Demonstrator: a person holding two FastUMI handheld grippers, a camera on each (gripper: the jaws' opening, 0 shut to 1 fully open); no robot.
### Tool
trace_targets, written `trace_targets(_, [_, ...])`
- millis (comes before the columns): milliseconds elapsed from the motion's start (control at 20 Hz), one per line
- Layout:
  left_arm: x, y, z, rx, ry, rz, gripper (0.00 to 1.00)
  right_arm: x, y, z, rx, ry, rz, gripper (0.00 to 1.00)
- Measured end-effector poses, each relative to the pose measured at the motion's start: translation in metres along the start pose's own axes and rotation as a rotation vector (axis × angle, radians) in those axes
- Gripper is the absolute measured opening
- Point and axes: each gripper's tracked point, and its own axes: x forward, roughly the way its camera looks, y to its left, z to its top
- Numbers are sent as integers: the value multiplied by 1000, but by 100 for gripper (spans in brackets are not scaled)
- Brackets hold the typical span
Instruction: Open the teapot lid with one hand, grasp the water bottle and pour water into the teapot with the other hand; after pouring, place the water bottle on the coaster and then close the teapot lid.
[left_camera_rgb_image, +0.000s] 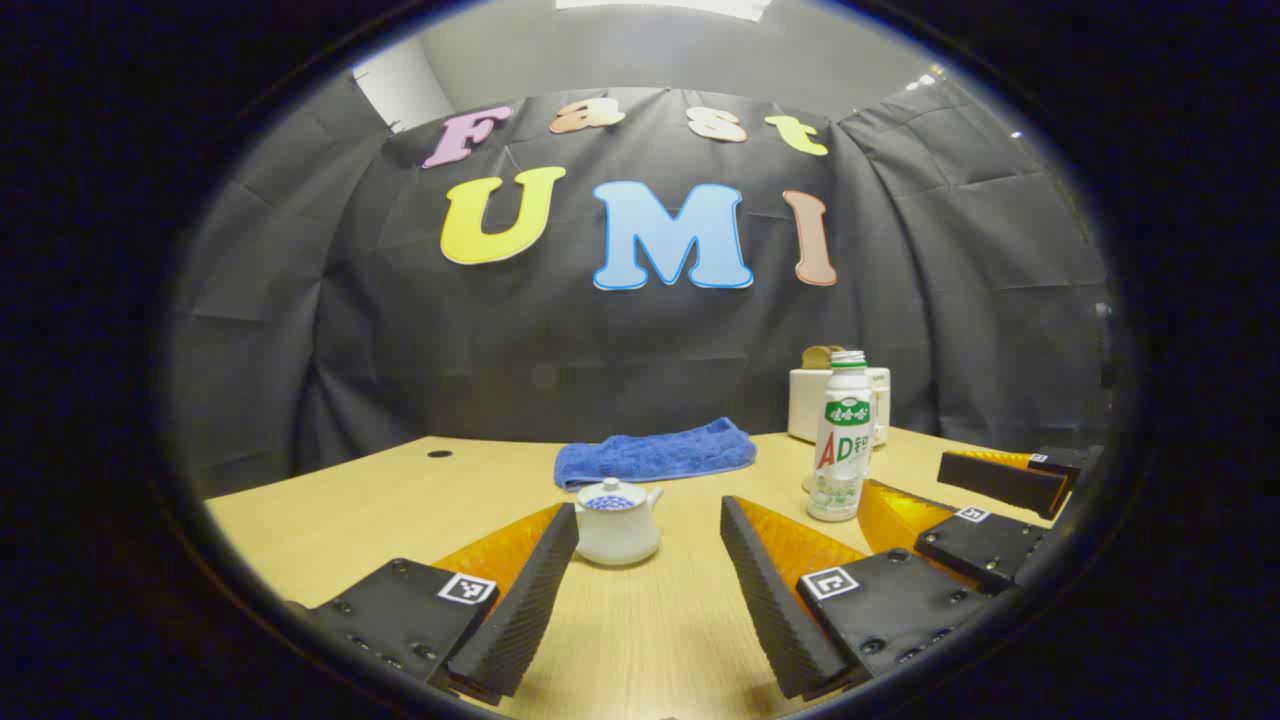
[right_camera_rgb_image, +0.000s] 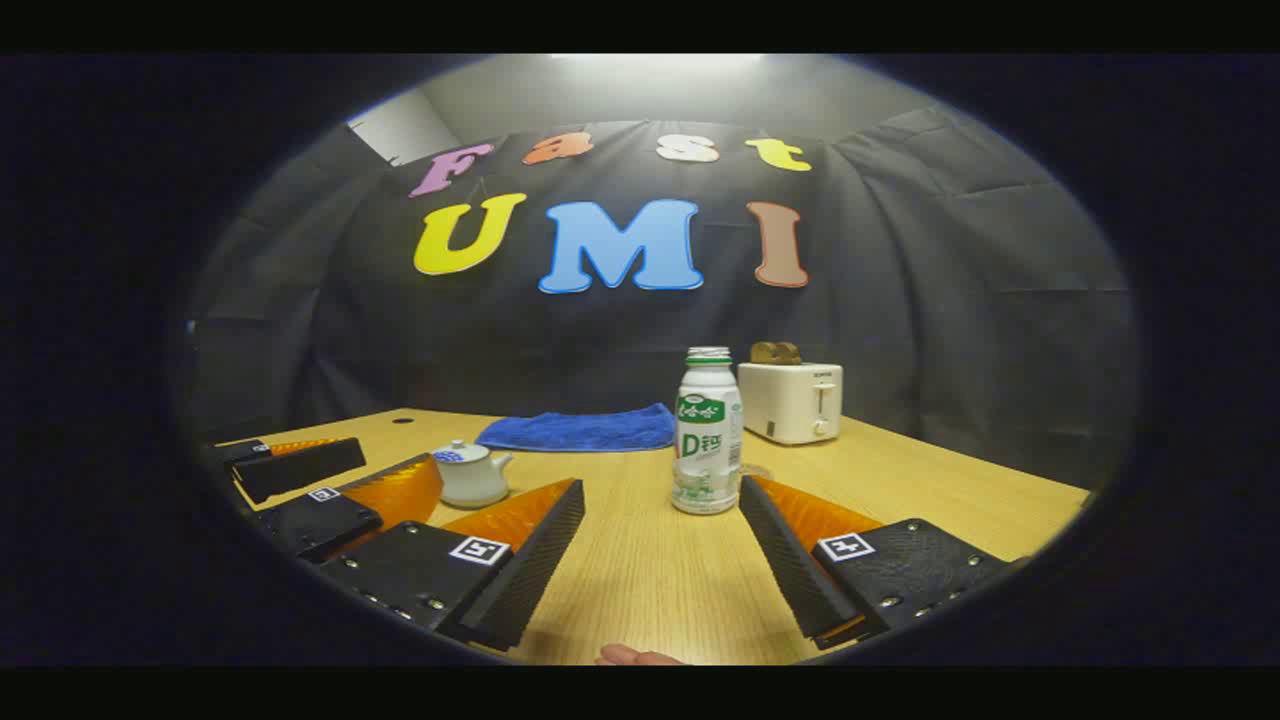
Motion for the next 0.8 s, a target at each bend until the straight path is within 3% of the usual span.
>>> trace_targets(100, [-1,-1,0,-2,1,4,95,1,-1,0,-3,-2,-1,96])
trace_targets(250, [0,0,1,-4,4,12,95,0,-1,1,-3,-3,-5,96])
trace_targets(300, [0,0,0,-4,5,13,89,0,-1,0,-4,-1,-5,96])
trace_targets(700, [-1,1,-1,-3,5,12,89,0,-3,1,-2,-1,-19,96])
trace_targets(800, [-1,-1,0,-5,5,2,94,0,-1,1,-1,-2,-8,96])
